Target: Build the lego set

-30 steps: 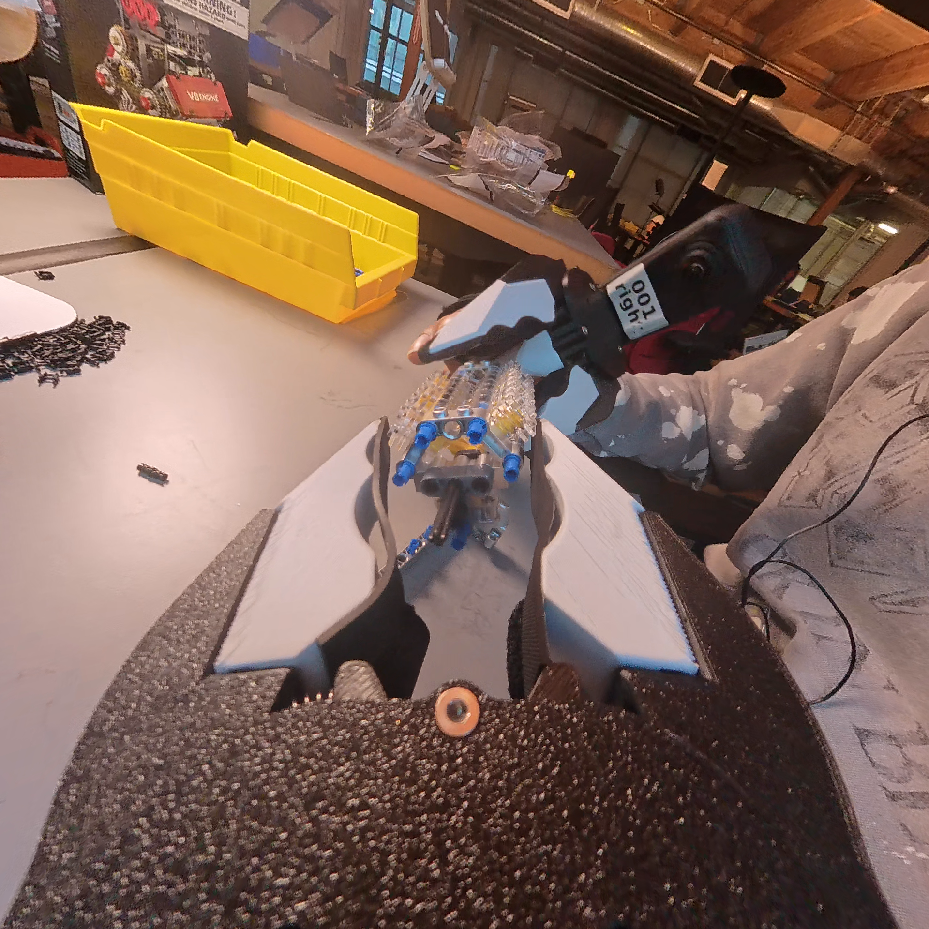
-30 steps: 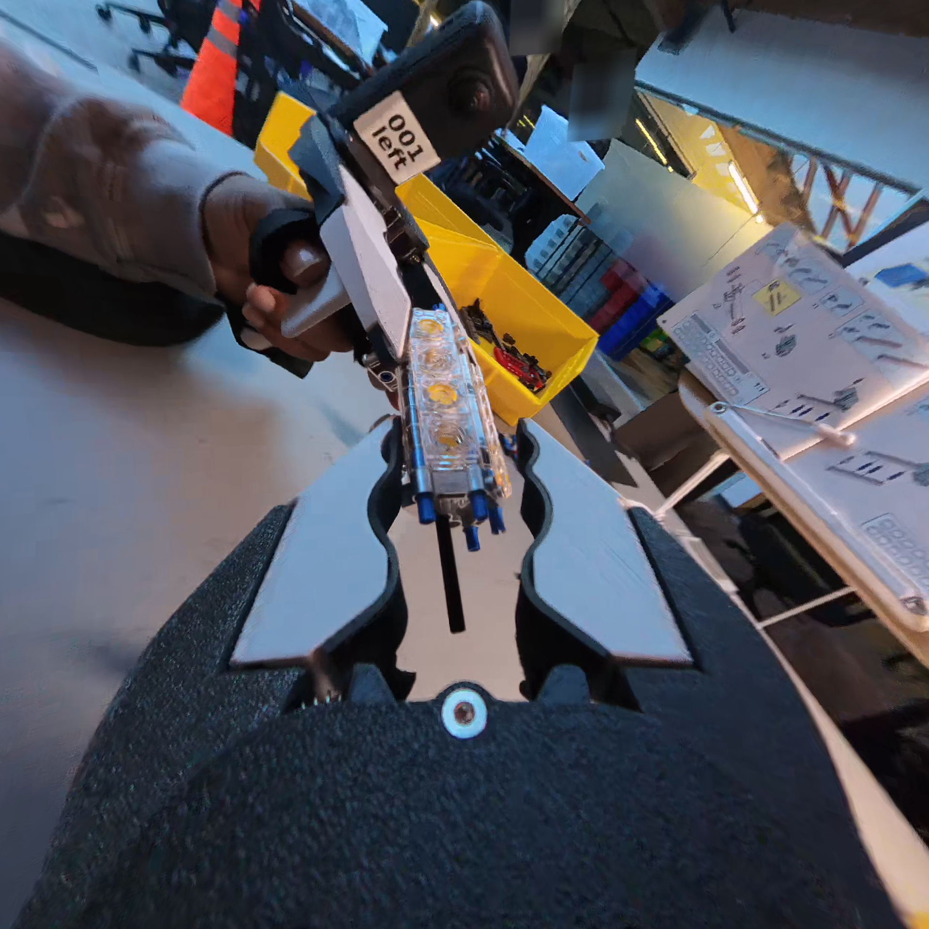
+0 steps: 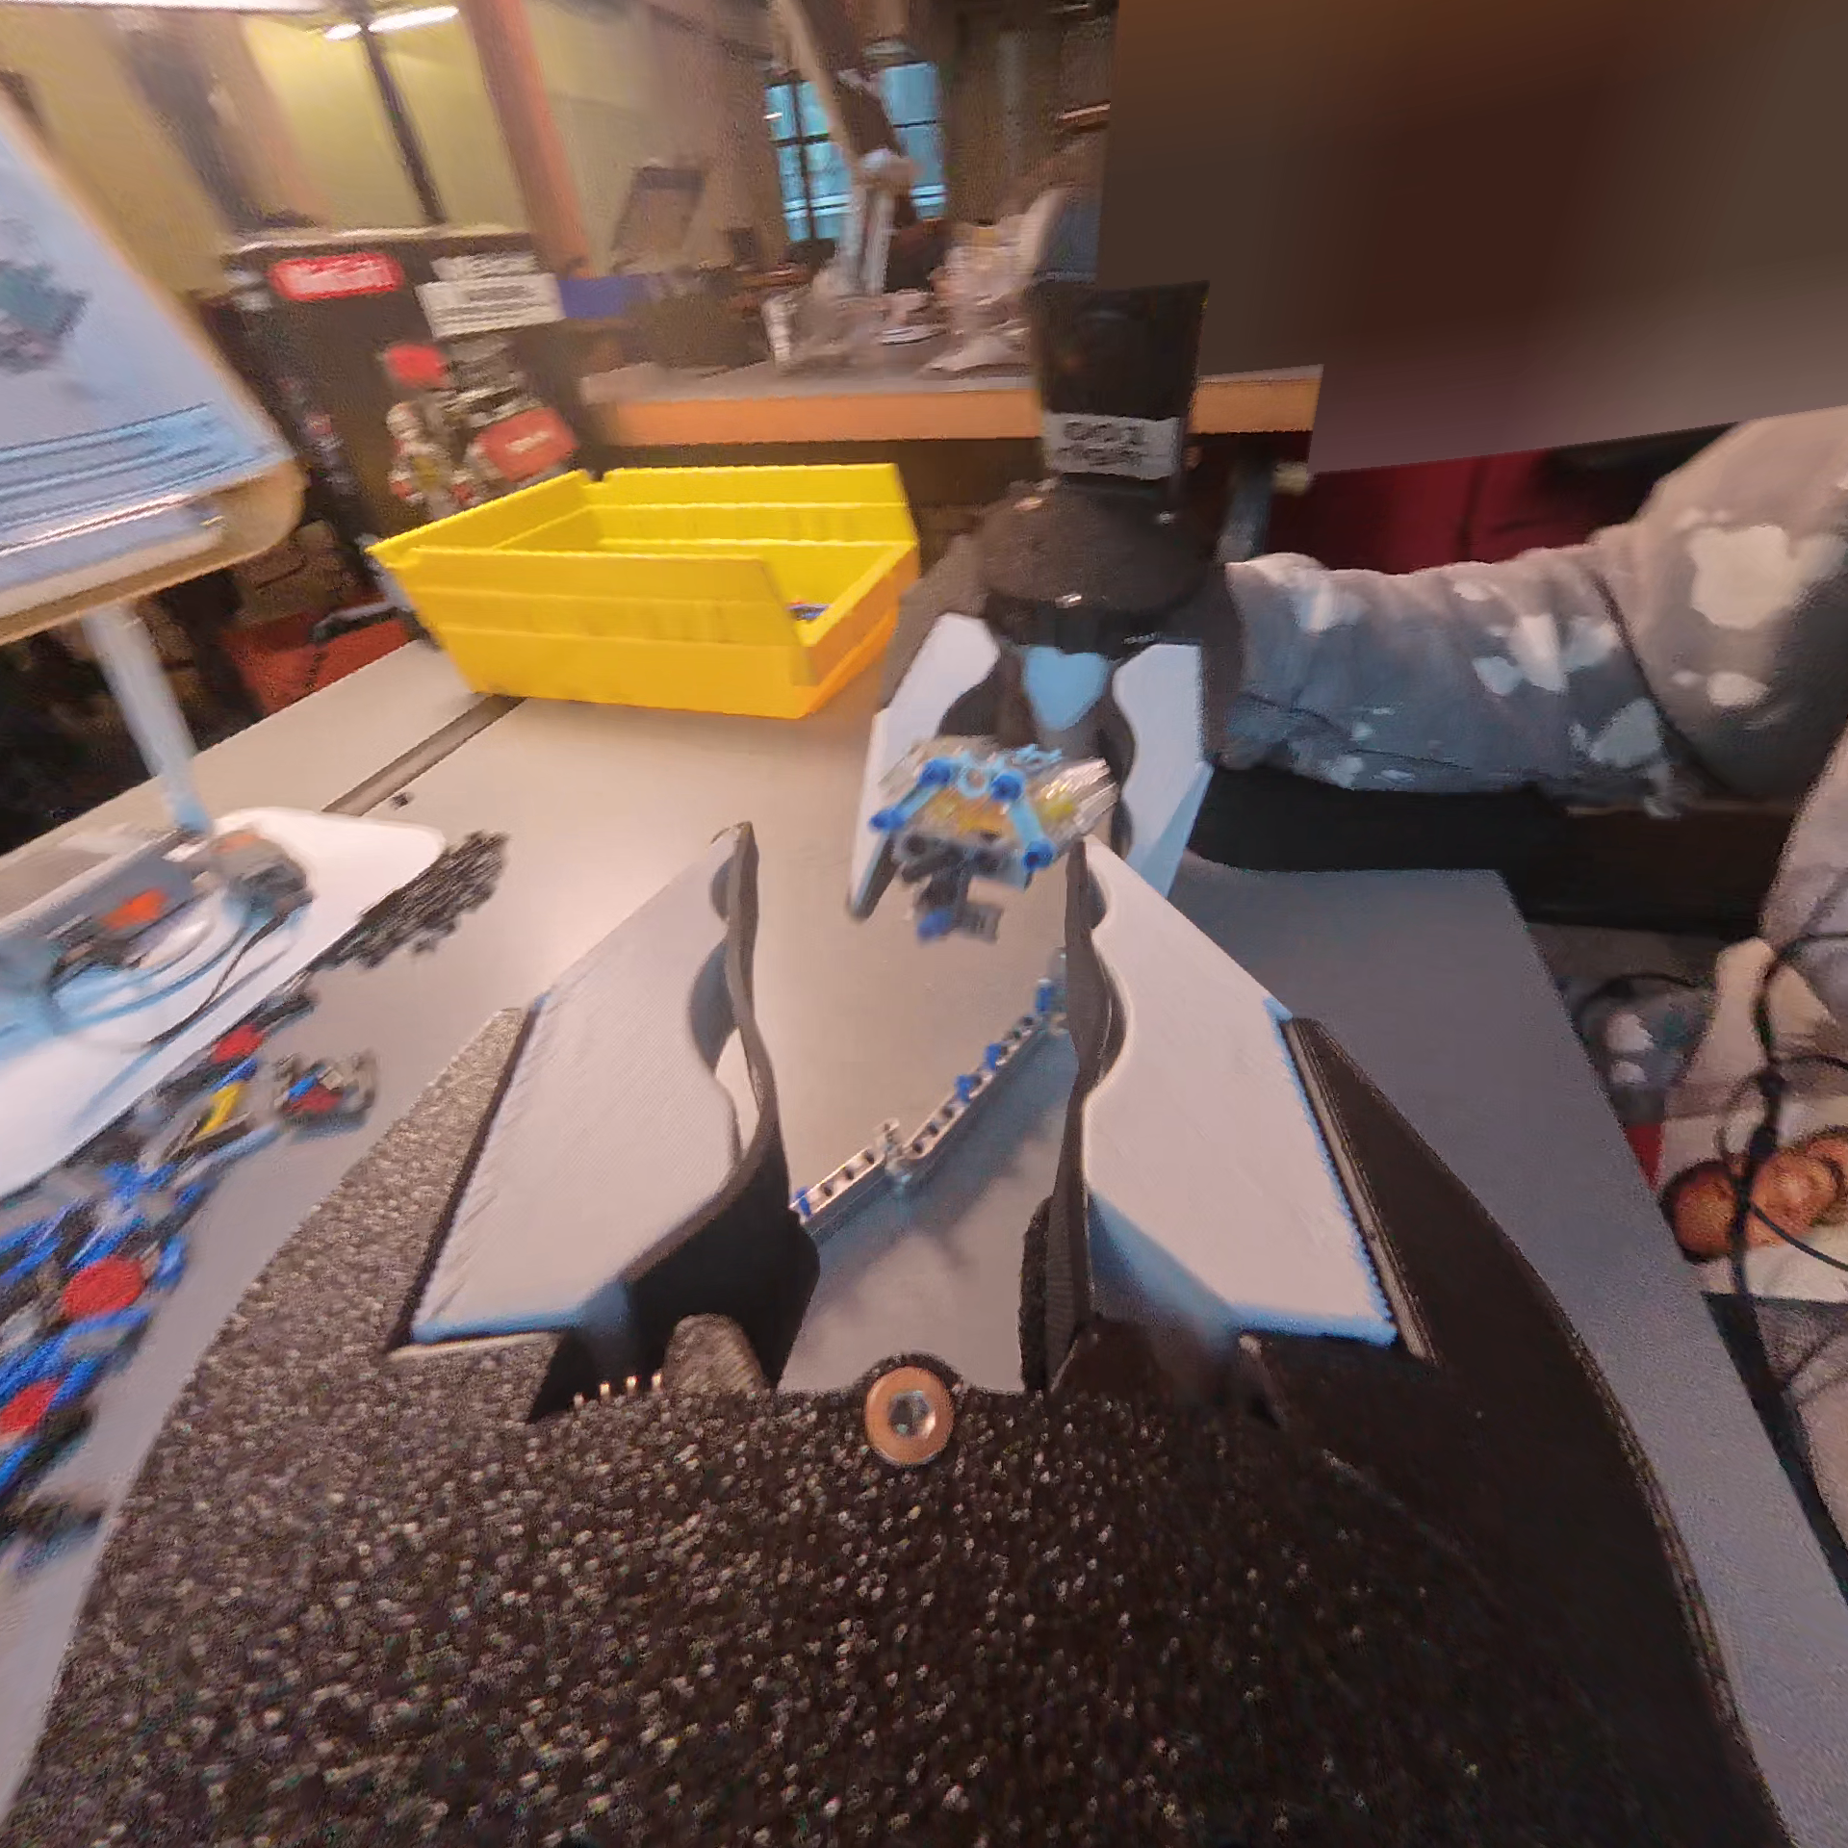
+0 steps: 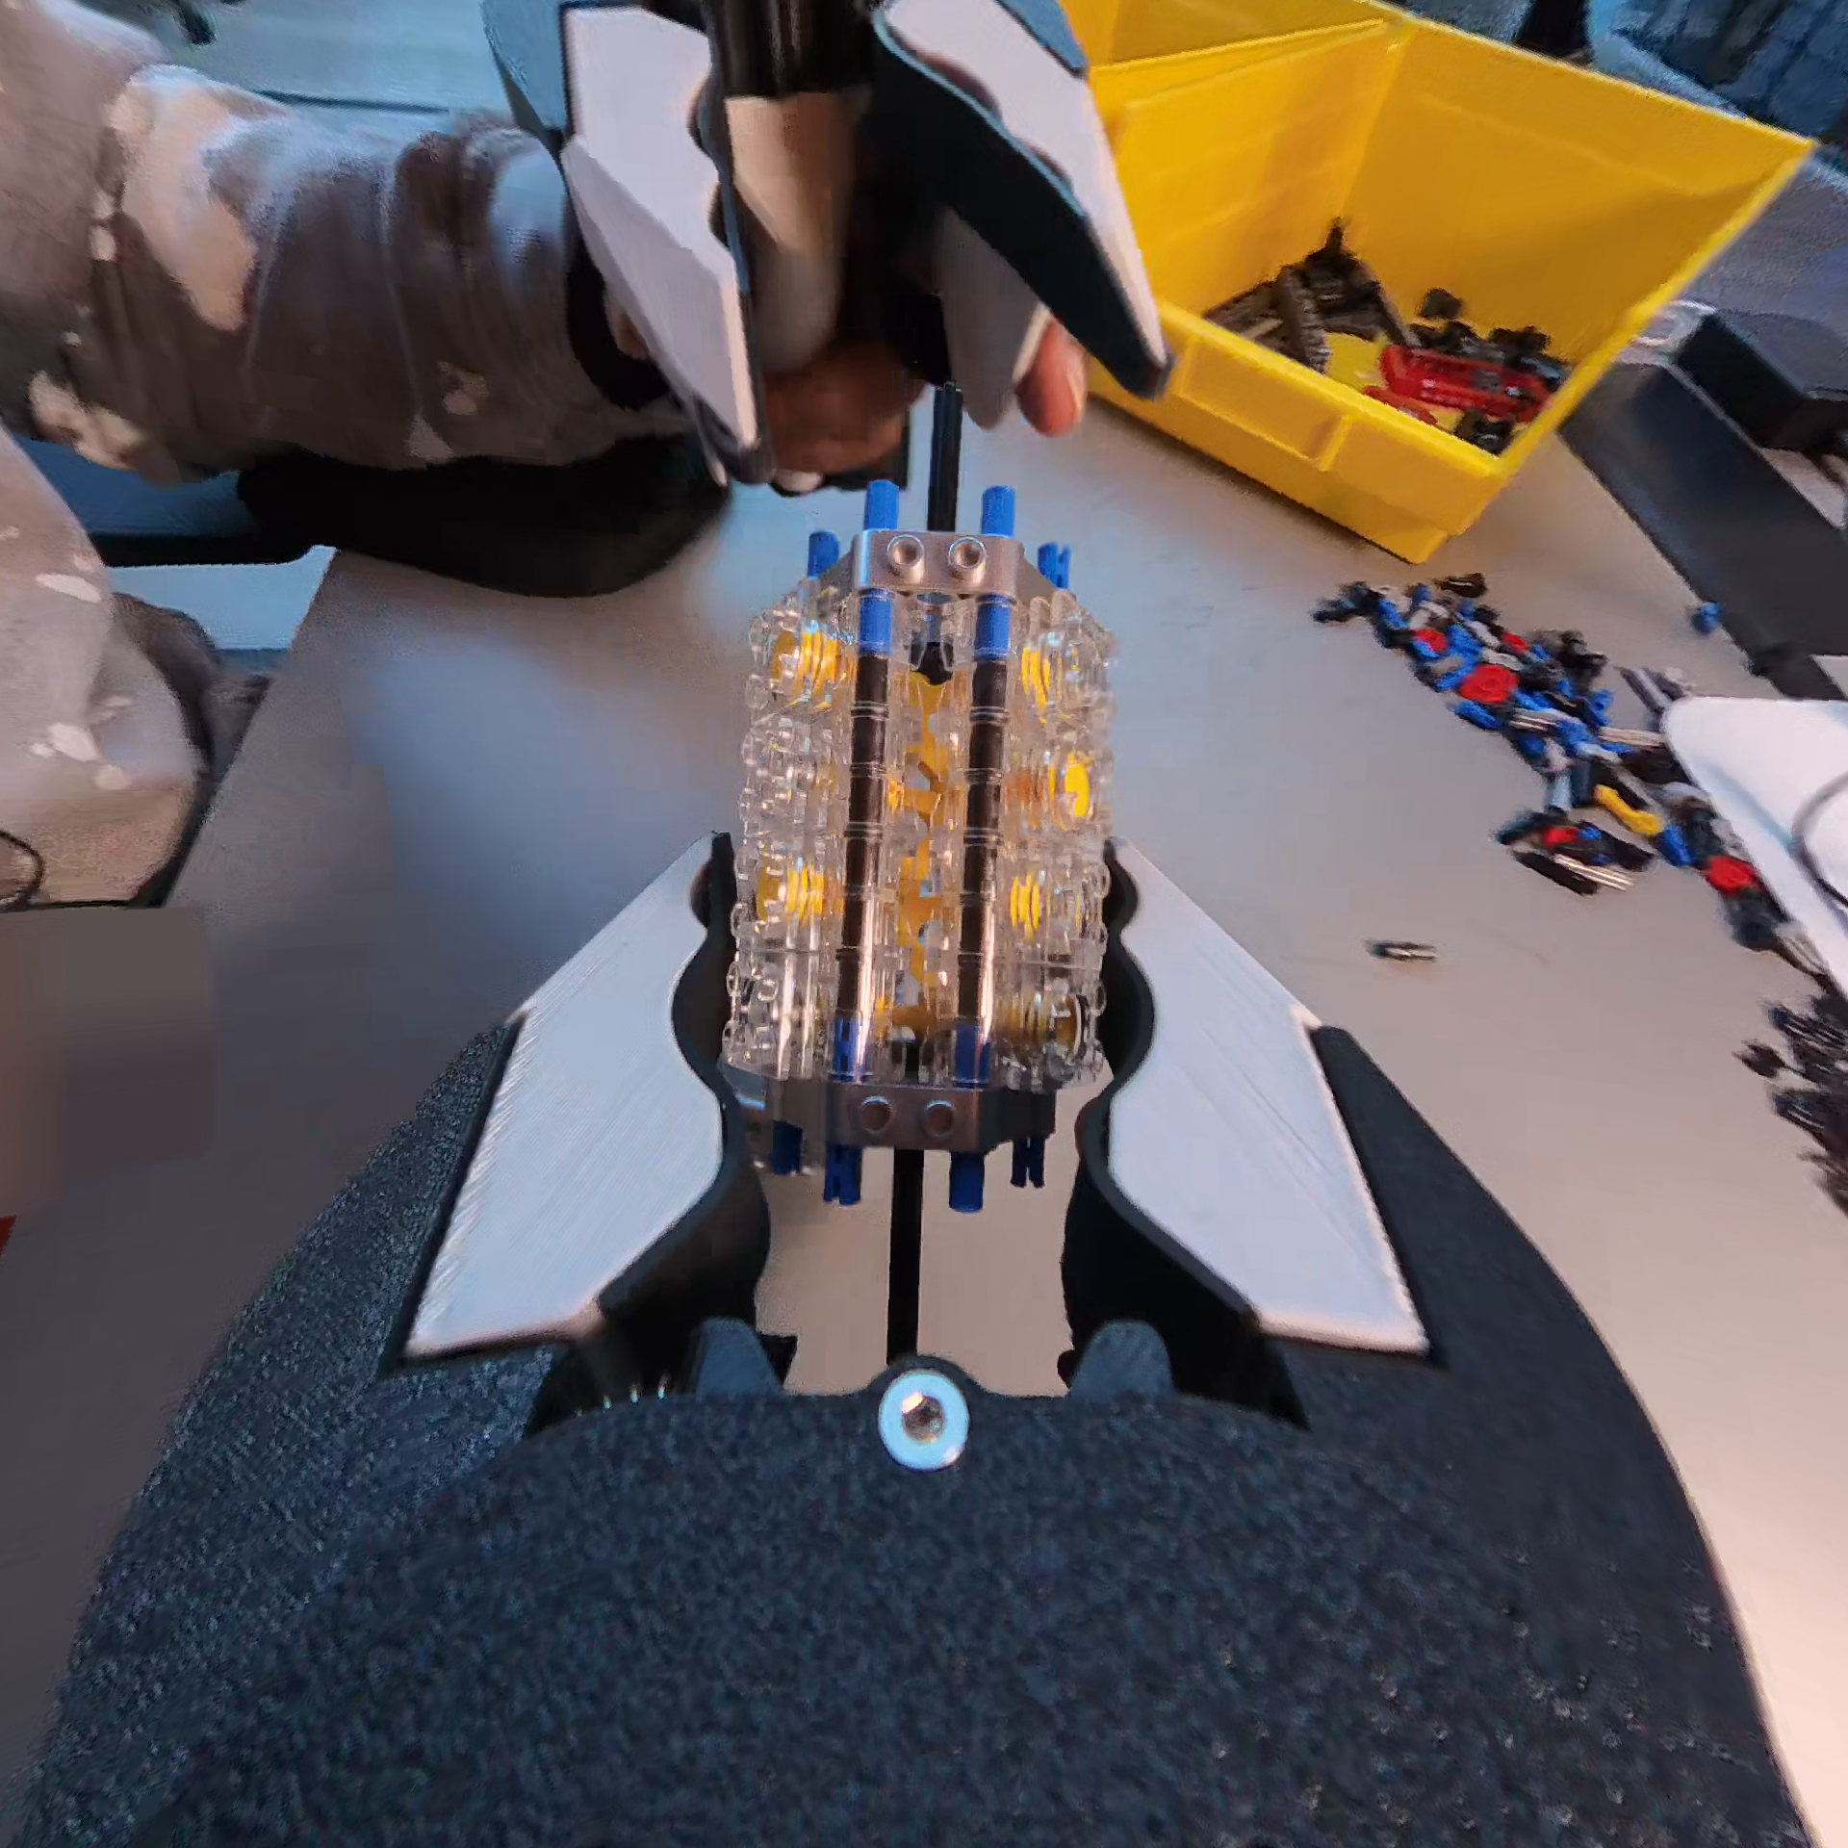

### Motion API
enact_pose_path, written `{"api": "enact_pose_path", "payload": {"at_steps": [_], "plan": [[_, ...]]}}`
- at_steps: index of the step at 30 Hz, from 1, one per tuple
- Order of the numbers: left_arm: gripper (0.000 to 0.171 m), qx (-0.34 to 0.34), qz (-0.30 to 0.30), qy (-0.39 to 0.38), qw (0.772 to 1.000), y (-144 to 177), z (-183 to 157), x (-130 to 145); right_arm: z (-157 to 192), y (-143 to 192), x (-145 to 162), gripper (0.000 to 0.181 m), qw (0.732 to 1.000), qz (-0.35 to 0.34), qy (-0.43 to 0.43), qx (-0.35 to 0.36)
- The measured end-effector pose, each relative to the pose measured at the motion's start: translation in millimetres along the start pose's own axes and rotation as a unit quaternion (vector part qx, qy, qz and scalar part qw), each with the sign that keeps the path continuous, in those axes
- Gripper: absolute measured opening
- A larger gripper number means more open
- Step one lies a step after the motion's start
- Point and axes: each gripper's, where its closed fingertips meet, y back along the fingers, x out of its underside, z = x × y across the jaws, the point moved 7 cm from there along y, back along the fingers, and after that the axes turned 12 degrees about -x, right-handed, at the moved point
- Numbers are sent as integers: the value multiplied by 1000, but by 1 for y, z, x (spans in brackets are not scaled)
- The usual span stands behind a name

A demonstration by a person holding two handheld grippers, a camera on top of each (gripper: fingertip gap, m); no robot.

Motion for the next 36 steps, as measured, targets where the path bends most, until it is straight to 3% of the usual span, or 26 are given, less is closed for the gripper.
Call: {"api": "enact_pose_path", "payload": {"at_steps": [5, 8, 11, 13, 16, 19, 23, 27, 31, 36], "plan": [[63, -89, 151, 35, 984, 14, 58, 39, -33, 32, 21, 70, 994, 23, -26, 108], [61, -78, 218, 57, 971, 20, 70, 62, -38, 33, 28, 70, 991, 35, -29, 124], [44, -55, 263, 36, 963, 24, 70, 78, -39, 29, 32, 70, 989, 50, -27, 134], [35, -42, 272, 25, 961, 25, 67, 83, -39, 28, 33, 70, 989, 52, -31, 132], [35, -4, 267, 13, 964, 25, 61, 82, -36, 27, 32, 70, 991, 49, -29, 122], [47, 50, 243, -3, 969, 19, 59, 80, -35, 29, 30, 70, 992, 33, -32, 115], [70, 120, 333, -75, 932, 10, 62, 96, -39, 32, 34, 70, 992, 10, -57, 112], [77, 166, 334, -108, 921, -6, 70, 98, -40, 33, 35, 70, 992, -1, -64, 108], [69, 217, 298, -88, 925, -14, 73, 100, -39, 30, 35, 70, 992, -13, -78, 94], [44, 206, 272, -82, 936, -10, 78, 103, -45, 32, 38, 70, 990, -31, -102, 89]]}}
